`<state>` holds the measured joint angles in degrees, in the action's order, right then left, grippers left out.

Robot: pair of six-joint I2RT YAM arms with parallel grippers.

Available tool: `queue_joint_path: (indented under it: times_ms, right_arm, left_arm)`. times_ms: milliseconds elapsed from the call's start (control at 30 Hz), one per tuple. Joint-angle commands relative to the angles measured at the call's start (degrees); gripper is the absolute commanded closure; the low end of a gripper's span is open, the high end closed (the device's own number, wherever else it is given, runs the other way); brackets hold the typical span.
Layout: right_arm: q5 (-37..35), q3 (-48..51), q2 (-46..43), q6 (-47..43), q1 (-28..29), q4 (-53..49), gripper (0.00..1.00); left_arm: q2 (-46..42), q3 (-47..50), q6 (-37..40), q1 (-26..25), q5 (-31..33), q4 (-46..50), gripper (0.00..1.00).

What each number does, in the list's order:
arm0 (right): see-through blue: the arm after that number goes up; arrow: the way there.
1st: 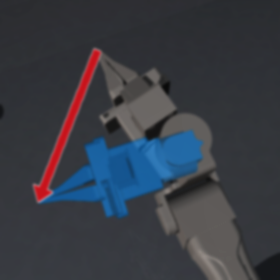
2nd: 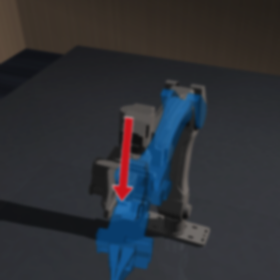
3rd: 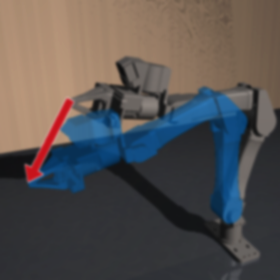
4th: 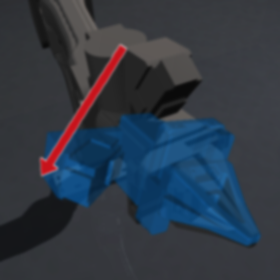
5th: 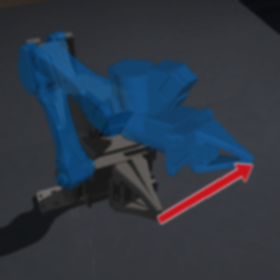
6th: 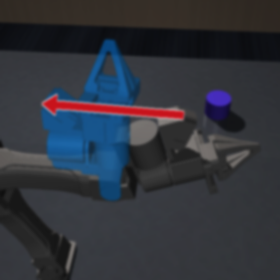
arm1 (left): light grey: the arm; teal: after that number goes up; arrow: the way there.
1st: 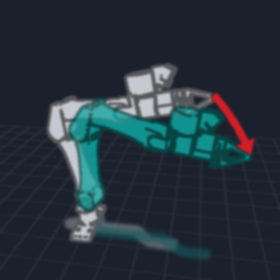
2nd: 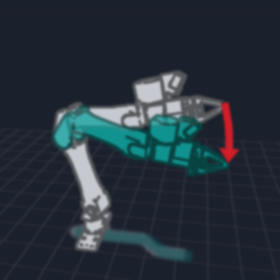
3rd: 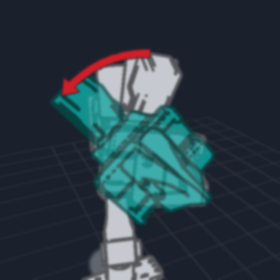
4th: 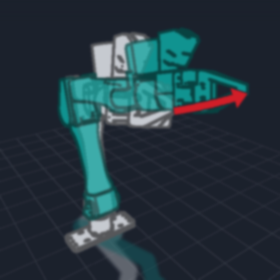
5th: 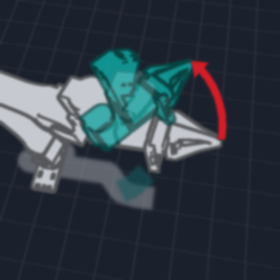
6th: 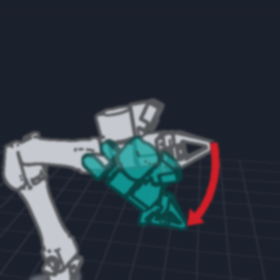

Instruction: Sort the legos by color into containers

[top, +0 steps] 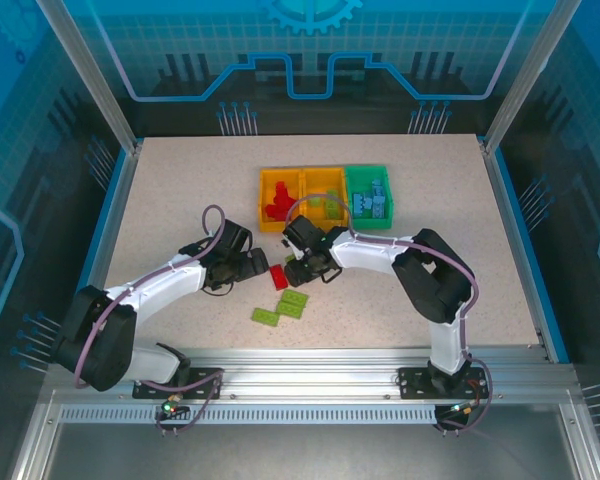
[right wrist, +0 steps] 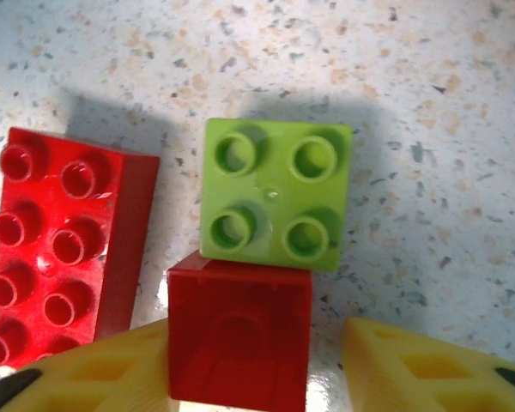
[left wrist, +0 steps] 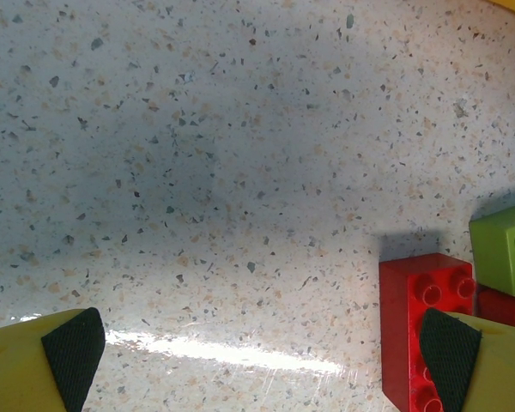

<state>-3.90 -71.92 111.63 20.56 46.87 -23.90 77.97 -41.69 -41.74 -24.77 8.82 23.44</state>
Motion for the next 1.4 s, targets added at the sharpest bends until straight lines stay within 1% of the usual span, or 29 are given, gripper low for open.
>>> queue_joint_path:
  times_ms: [0,133,167,367,500,600,800,1033,1167,1233,1267,1300,1367]
  right_arm:
    - [-1.17,-1.73,0.35,-0.74,0.24,-1.30,0.58]
    - [-1.93,-1.13,-1.90,-1.07,0.47,-1.68,0.72]
    - [-2.05,-0.88,-2.51,-1.21,0.46,-1.74,0.74]
    - [-2.39,-1.78,-6.55,-2.17,-0.25,-2.55,0.74]
    - [-1.65,-5.83,-6.76,-2.95,-2.45,-2.91,0.73]
    - [-1.55,-11.47,-4.02,-3.25,-4.40,-4.12,0.74]
    - [-0.75,-27.64,7.43,-2.54,-8.22,-10.94,0.75]
    - [-0.39,-40.44,16.70,-0.20,-10.92,-14.50,0.71]
    - [1.09,-45.81,19.95,-0.46,-11.29,-15.72,0.70]
    - [1.09,-48.51,21.29,-0.82,-11.27,-17.01,0.68]
    - [0.92,-49.64,21.39,-0.93,-11.28,-17.59,0.66]
    - [0.83,-51.18,23.08,-1.00,-11.28,-18.42,0.61]
    - [0.87,-53.35,24.27,-0.98,-11.49,-19.87,0.48]
  left_arm:
    - [-0.89,0.82,-0.63,-0.11,0.85,-0.07,0.01]
    - [-0.89,0.93,-0.63,-0.19,0.97,-0.11,0.01]
    - [-0.89,0.94,-0.63,-0.19,1.06,-0.02,0.01]
    - [-0.89,0.65,-0.65,-0.27,0.56,0.12,0.01]
    - [-0.61,0.56,-1.24,-1.23,-0.45,-0.74,0.01]
    - [0.10,0.48,-1.98,-2.73,-1.03,-1.57,0.01]
    - [3.59,-0.62,-3.39,-5.92,-1.71,-2.17,0.01]
    - [7.56,-2.69,-4.47,-8.15,-3.43,-3.58,0.01]
    - [8.95,-4.07,-4.75,-9.41,-3.59,-3.76,0.01]
    - [9.67,-4.70,-4.94,-10.00,-3.60,-3.92,0.01]
    - [9.98,-4.88,-4.92,-10.16,-3.63,-4.02,0.01]
    - [10.38,-5.19,-4.93,-10.37,-3.63,-4.10,0.01]
    - [11.39,-5.67,-4.95,-10.63,-3.85,-4.12,0.01]
